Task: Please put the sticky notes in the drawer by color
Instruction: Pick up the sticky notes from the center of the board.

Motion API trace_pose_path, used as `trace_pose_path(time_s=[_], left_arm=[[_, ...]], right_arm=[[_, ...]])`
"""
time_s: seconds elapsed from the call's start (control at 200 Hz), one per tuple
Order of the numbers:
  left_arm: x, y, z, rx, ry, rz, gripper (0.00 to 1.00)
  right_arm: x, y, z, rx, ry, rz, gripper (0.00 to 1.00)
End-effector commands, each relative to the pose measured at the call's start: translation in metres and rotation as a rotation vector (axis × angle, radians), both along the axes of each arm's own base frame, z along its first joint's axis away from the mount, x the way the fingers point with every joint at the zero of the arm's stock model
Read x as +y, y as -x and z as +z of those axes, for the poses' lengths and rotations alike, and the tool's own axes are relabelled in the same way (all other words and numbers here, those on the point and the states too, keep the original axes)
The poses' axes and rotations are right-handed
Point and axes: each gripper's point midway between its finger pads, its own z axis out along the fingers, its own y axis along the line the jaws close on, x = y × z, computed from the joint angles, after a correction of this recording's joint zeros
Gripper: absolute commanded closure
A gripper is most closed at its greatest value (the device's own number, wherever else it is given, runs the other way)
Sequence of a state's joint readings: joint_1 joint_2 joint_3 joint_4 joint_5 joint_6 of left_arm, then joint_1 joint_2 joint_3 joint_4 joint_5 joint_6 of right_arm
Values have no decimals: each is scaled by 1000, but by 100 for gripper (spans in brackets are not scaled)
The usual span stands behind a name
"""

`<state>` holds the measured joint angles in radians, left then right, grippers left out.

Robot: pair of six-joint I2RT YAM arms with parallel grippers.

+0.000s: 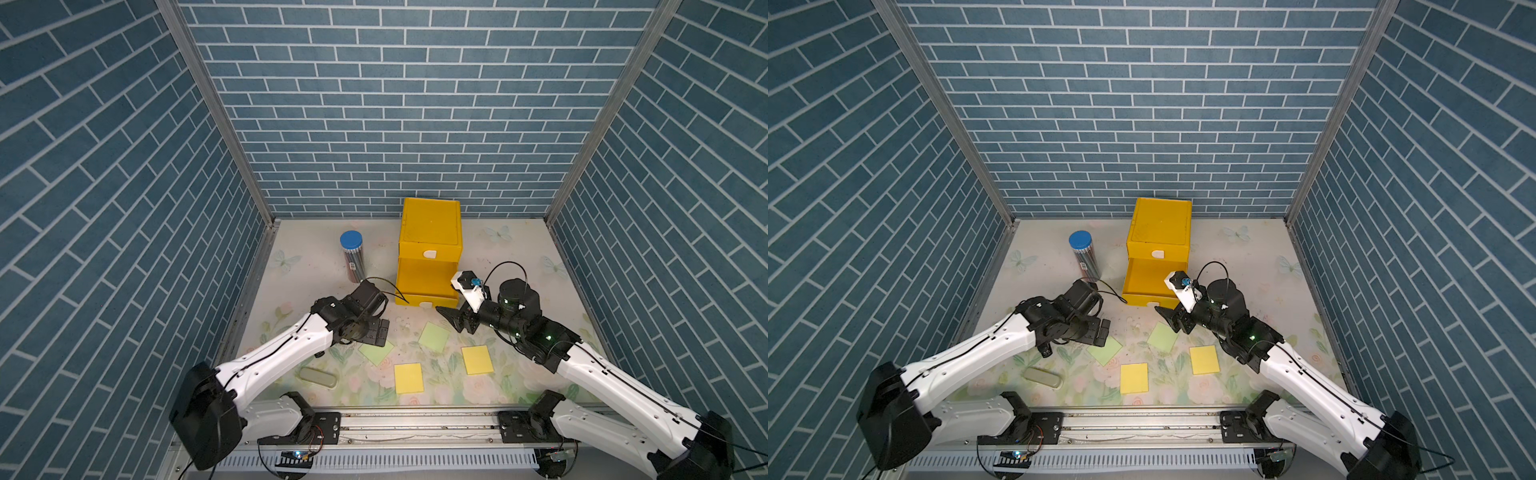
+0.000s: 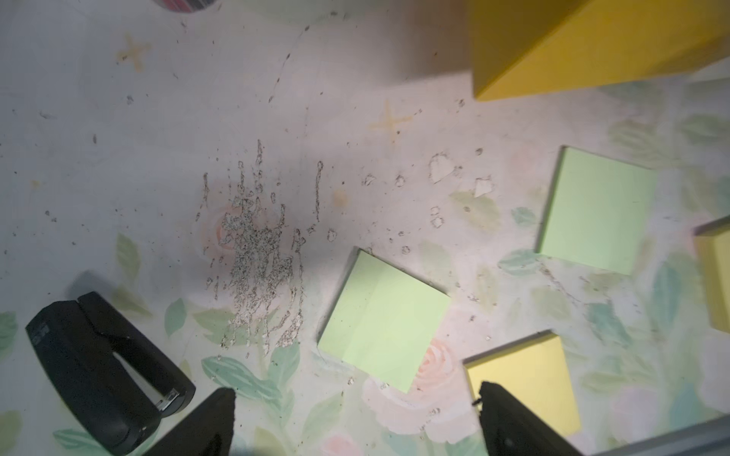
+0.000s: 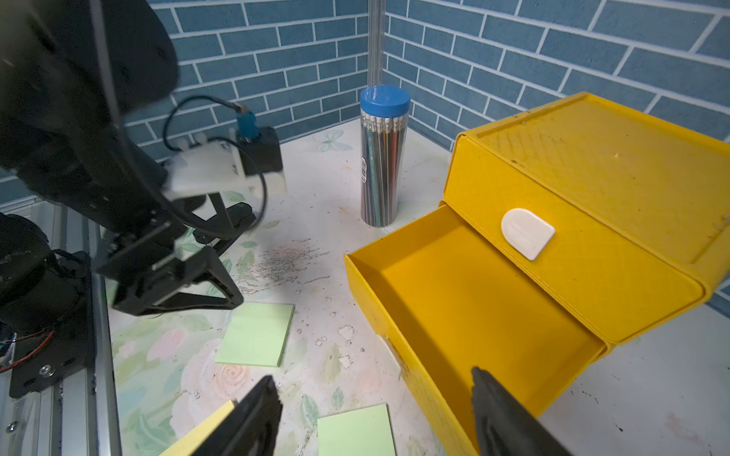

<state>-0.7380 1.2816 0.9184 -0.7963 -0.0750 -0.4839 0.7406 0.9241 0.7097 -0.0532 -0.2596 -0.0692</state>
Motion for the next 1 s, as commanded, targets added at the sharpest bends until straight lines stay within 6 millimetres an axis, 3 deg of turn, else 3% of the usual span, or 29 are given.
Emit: trace_pose_path(time_s=[0.0,0.22,0.44,0.59,0.79,0.995], left_arm=[[-10,-3,-19,25,-20,-41,0],[-26,-1,-39,64,-26,-102,0],[-18,6,-83,155,-113,-82,0],[-24,7,-81,133,-53,-81,0],[-21,22,-96,188,-59,-98,0],[-30,21,-95,205,-75,-142,0]], right_arm=[[2,3,1,26,-28,10,23],[0,4,-4,16,-29,2,23],[3,6,-2,17,-36,23,23],[1,7,-4,13,-35,20,23],[1,6,-7,20,-27,21,24],[1,8,-4,10,-36,25,25]])
